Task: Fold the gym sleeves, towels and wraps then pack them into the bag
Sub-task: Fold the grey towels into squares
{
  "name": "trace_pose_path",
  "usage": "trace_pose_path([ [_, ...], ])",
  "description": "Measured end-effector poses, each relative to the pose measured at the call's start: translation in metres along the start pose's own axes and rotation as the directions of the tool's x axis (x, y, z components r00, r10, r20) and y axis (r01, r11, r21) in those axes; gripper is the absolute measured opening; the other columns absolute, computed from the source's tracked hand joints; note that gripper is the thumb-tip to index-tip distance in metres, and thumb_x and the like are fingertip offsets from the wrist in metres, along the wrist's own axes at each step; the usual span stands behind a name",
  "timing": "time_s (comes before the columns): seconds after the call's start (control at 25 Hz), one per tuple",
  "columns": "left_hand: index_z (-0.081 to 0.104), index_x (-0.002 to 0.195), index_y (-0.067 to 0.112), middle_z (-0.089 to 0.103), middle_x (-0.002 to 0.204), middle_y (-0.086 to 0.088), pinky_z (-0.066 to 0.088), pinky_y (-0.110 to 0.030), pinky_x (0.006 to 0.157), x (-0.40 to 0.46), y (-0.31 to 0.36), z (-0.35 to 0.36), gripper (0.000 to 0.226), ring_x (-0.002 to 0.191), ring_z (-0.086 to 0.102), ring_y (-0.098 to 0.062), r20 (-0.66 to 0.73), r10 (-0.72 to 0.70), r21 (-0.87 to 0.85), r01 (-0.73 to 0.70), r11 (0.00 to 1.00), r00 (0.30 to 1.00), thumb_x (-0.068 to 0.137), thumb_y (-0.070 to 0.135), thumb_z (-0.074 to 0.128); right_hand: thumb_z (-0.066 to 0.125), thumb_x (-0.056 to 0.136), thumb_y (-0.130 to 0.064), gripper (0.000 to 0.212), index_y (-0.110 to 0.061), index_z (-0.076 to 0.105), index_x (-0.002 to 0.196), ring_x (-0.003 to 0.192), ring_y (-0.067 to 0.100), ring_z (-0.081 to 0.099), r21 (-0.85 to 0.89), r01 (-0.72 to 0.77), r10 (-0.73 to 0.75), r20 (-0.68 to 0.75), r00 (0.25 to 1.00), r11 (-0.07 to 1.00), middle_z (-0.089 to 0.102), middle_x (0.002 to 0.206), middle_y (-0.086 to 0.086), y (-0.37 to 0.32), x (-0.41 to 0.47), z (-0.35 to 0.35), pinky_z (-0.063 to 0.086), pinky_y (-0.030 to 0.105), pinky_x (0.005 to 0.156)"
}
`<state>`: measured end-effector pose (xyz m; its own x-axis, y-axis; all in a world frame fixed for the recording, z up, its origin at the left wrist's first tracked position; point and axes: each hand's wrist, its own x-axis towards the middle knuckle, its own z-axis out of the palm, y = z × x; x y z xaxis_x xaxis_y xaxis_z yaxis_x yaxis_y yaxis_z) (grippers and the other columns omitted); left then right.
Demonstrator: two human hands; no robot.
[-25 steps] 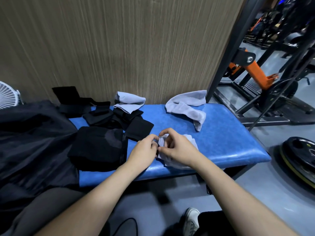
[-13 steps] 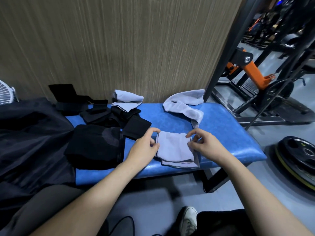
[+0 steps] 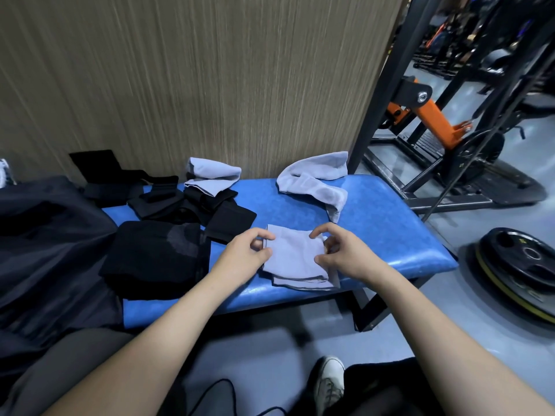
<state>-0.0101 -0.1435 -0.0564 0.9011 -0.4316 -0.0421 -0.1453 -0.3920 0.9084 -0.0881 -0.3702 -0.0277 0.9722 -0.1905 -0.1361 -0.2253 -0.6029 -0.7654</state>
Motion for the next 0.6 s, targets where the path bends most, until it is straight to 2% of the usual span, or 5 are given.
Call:
trace_pose_path([
  [0.2,0.069,0.108,0.026,0.054,0.092,0.007,0.044,-0.018,0.070,-0.005,0.017,-0.003,0.023,0.060,0.046,-0.009,-0.015,0.084,-0.174,-0.085,0.981,0.996,0.092,0.009,0.066,0.063,0.081,0.015,0.023,0.000,0.060,0.098,0.060,0.020,0.042,0.350,0.072,-0.043,-0.092,0.995,0.934,0.042,0.062,0.004,-0.001,-0.005,-0.016,0.042,0.028,0.059],
  [0.28,0.068,0.109,0.027,0.054,0.094,0.005,0.045,-0.020,0.071,-0.005,0.019,0.002,0.025,0.061,0.047,-0.012,0.017,0.097,-0.188,-0.092,0.978,0.995,0.091,0.009,0.067,0.060,0.081,0.017,0.022,0.002,0.059,0.097,0.060,0.019,0.041,0.375,0.076,-0.048,-0.083,0.995,0.924,0.042,0.066,0.007,0.003,-0.008,-0.023,0.040,0.027,0.058],
  [0.36,0.067,0.110,0.029,0.053,0.088,0.005,0.044,-0.024,0.072,-0.004,0.016,0.010,0.027,0.059,0.046,-0.011,0.043,0.102,-0.108,-0.097,0.989,0.994,0.090,0.010,0.067,0.061,0.081,0.016,0.022,-0.001,0.061,0.095,0.061,0.018,0.043,0.291,0.037,-0.019,-0.063,0.998,0.956,0.046,0.068,0.005,0.011,-0.009,-0.024,0.039,0.027,0.059],
  [0.48,0.064,0.113,0.031,0.051,0.086,0.010,0.044,-0.023,0.078,-0.003,0.008,0.020,0.027,0.065,0.048,-0.005,0.058,0.121,0.165,-0.129,0.978,0.991,0.090,0.017,0.066,0.064,0.080,0.009,0.024,-0.010,0.063,0.094,0.064,0.018,0.045,0.086,-0.015,0.014,0.008,1.000,0.996,0.051,0.071,0.003,0.020,-0.008,-0.020,0.040,0.032,0.065],
  [0.6,0.065,0.113,0.033,0.046,0.096,0.009,0.044,-0.022,0.086,-0.004,0.007,0.021,0.024,0.076,0.050,0.000,-0.001,0.153,0.197,-0.150,0.969,0.988,0.092,0.022,0.064,0.069,0.084,-0.008,0.021,-0.024,0.063,0.097,0.063,0.012,0.046,-0.066,-0.001,0.001,0.000,1.000,0.998,0.054,0.080,0.000,0.020,-0.007,-0.025,0.042,0.026,0.068],
])
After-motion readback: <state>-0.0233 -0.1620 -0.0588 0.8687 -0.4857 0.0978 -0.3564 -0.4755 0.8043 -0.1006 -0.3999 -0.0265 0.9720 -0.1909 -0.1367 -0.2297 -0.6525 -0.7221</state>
